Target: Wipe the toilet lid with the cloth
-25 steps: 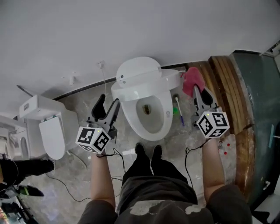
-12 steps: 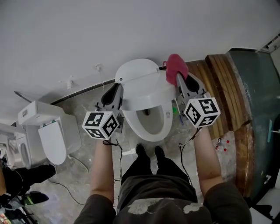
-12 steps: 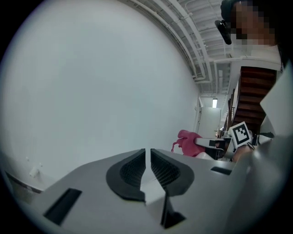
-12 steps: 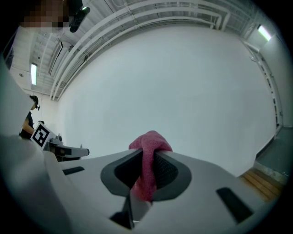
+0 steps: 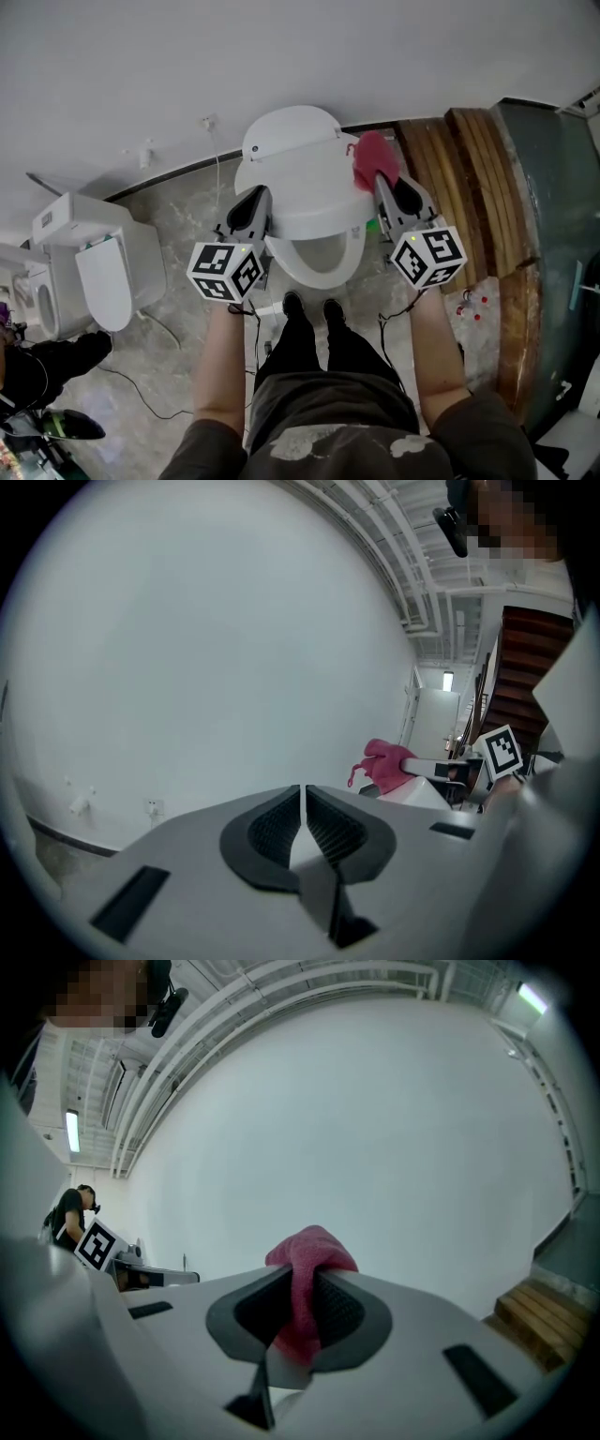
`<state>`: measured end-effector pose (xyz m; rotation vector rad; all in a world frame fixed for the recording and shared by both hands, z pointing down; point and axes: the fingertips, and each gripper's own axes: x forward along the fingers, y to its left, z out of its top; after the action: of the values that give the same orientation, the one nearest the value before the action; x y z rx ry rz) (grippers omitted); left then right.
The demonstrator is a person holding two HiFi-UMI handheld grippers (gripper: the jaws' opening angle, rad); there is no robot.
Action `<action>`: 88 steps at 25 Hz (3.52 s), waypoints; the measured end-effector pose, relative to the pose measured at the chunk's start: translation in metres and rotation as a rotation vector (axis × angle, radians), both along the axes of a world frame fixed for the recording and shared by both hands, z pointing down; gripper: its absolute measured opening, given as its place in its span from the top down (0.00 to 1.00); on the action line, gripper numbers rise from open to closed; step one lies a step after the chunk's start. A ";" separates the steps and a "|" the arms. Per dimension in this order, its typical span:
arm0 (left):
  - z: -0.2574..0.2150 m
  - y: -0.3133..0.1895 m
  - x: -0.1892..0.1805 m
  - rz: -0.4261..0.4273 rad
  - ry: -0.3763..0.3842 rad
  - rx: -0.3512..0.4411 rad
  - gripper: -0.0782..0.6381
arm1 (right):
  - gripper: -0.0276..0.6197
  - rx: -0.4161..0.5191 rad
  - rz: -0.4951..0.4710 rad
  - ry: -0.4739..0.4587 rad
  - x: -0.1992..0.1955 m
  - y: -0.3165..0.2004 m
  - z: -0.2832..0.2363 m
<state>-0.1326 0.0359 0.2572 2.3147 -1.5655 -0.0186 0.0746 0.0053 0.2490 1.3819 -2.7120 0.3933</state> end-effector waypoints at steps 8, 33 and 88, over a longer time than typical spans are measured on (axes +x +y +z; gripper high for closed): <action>0.040 0.034 0.017 -0.044 0.007 -0.071 0.85 | 0.88 -0.075 -0.061 -0.021 0.019 0.031 0.043; 0.252 0.134 0.045 -0.168 -0.014 -0.415 0.85 | 0.88 -0.445 -0.088 0.064 0.057 0.112 0.251; 0.307 -0.096 -0.098 -0.162 -0.016 -0.449 0.85 | 0.88 -0.498 -0.285 0.184 -0.179 -0.091 0.308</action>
<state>-0.2308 -0.0599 0.5643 1.8442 -1.5695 0.2833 -0.1040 -0.0852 0.5572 0.8434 -2.3820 0.8012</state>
